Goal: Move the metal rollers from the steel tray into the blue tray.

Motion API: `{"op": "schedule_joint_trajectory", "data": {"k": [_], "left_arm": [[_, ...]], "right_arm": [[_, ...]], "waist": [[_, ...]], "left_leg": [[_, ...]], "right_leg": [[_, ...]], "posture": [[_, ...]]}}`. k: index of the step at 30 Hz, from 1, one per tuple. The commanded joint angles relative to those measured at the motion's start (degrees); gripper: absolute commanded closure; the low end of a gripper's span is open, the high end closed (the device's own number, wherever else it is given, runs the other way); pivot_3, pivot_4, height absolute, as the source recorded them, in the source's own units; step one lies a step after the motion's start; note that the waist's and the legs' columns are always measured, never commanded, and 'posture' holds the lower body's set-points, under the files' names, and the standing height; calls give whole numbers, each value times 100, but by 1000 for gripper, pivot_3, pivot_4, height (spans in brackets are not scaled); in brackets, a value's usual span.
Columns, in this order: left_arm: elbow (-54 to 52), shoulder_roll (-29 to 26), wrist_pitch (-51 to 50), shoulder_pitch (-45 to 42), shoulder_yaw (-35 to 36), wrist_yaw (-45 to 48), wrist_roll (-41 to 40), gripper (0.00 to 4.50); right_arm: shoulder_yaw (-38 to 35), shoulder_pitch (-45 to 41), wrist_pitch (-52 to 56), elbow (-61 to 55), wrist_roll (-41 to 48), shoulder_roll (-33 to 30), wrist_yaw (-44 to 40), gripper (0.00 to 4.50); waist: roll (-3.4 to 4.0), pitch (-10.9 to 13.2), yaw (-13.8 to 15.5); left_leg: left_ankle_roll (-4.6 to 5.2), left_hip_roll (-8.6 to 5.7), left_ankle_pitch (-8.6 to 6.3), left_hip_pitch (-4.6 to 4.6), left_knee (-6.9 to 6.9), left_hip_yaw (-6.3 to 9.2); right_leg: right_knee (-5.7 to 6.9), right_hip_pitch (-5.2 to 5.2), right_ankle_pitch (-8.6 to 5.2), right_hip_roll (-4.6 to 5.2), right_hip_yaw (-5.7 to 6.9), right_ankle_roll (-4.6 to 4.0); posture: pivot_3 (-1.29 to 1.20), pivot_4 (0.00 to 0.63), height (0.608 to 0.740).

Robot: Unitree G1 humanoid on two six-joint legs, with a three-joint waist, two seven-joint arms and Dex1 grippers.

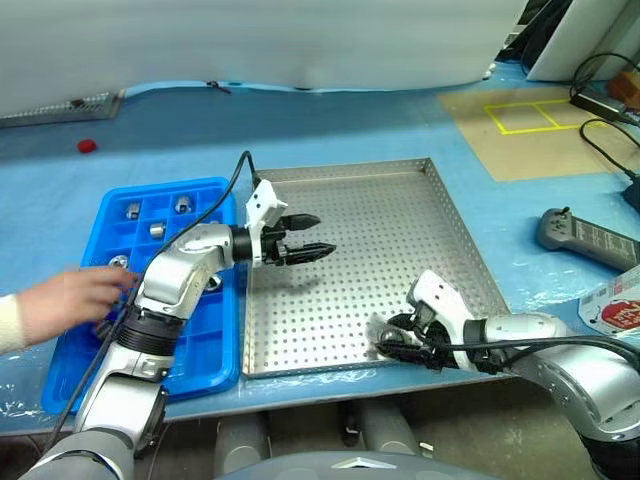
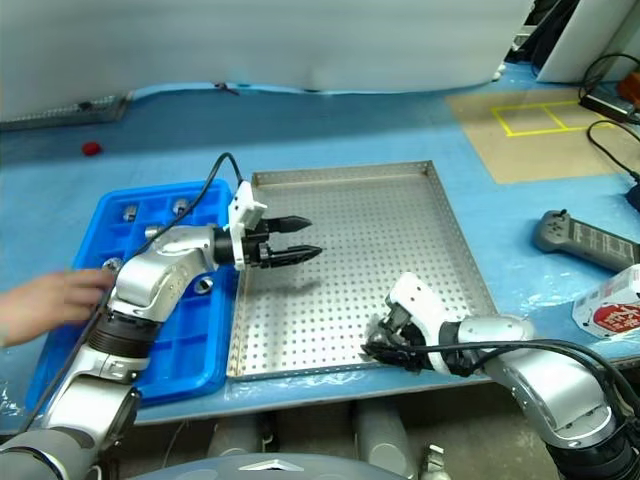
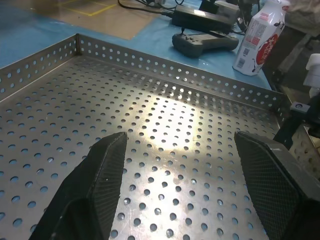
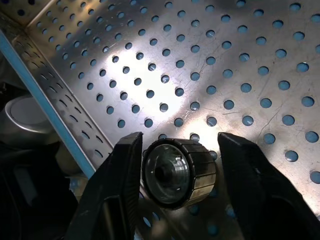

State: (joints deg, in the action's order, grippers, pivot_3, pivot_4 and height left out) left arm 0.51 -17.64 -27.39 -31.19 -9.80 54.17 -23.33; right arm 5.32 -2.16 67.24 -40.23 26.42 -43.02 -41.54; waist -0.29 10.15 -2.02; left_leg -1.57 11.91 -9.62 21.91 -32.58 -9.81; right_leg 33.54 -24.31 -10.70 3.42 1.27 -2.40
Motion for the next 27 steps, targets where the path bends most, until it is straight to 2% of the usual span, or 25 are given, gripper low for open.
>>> {"op": "schedule_joint_trajectory", "data": {"k": [1,3,9,14,18,27], "left_arm": [[-138,252,340,-164,45,-372,145,879],[-72,351,398,-252,178,-536,154,879],[-194,376,462,-501,380,-786,118,879],[-300,274,326,-668,707,-985,-24,879],[-511,82,145,-698,857,-1003,-139,879],[-780,-676,-48,-666,1355,-1155,-206,879]], "right_arm": [[-69,-112,-246,37,-19,-22,114,3247],[-230,-269,-391,101,50,98,178,3777],[-541,-1153,-583,510,354,836,394,3778],[-163,-1671,-1019,1076,190,1076,356,3778],[193,-2138,-1487,1687,15,1396,316,3778],[976,-3167,-2601,3039,-405,2395,-38,3778]], "waist": [[-1,0,-12],[-1,0,-44],[7,-3,-33],[7,-3,56],[8,-3,125],[9,-3,234]], "left_leg": [[1,-1,-1,1,-1,0],[-1,1,0,-4,-2,0],[-15,5,10,-19,-11,2],[-9,-1,7,-5,-19,3],[-8,2,5,-6,-8,3],[-28,2,18,-9,22,3]], "right_leg": [[0,0,6,0,-1,-10],[2,0,1,-2,-1,-1],[14,-2,-4,-9,-2,10],[14,0,-1,0,-3,9],[22,-4,23,-1,-1,-32],[29,-15,25,-2,3,-36]], "posture": [[-415,150,740],[-404,150,740],[-350,150,740],[-270,150,740],[-199,150,740],[-74,150,740]]}}
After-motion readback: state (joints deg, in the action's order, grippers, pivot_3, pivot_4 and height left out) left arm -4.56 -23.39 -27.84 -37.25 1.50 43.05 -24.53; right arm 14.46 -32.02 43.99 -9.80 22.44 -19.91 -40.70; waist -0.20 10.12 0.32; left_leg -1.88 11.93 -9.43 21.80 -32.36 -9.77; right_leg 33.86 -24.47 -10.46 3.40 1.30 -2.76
